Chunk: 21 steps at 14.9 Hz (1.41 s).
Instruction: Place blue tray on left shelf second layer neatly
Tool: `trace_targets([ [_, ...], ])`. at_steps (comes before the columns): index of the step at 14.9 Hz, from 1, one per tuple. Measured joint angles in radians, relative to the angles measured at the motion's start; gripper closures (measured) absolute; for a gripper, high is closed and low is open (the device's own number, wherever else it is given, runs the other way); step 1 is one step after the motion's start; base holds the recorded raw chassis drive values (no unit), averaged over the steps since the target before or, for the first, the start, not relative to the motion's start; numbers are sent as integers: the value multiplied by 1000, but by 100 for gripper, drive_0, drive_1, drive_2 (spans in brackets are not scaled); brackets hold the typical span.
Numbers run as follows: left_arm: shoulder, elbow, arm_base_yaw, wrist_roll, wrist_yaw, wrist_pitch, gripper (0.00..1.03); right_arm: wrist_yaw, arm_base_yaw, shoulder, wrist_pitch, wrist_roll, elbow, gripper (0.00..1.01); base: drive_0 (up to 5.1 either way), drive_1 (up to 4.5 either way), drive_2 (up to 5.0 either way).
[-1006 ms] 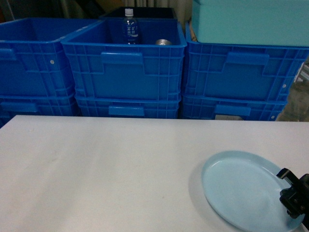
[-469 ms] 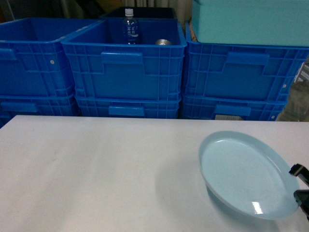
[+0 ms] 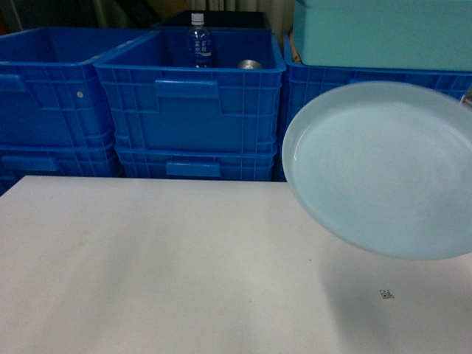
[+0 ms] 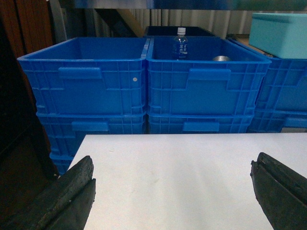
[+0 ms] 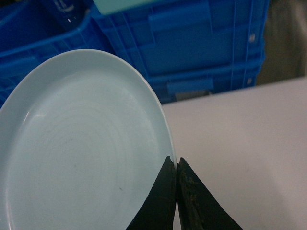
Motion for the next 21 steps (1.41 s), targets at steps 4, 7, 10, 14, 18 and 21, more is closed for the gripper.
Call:
trace_targets([
  [4,0,0,0,0,0,0,5,-66,-82,-216,-34,-348,-15,99,0,0,0],
  [7,0,0,0,0,0,0,5,-171,-150,-234,-41,-430,-42,99,0,0,0],
  [10,0,0,0,0,0,0,5,-163,-158,-232,40,-437,-64,99,0,0,0],
  [14,0,0,0,0,0,0,5,-43,-87,-219,135,-402,-101,99,0,0,0],
  [18,0,0,0,0,0,0,5,-57,-111,-183,173,-384,-109,99,0,0,0],
  [21,0,0,0,0,0,0,5,-105,-159,-172,157,-337,-109,99,0,0,0],
])
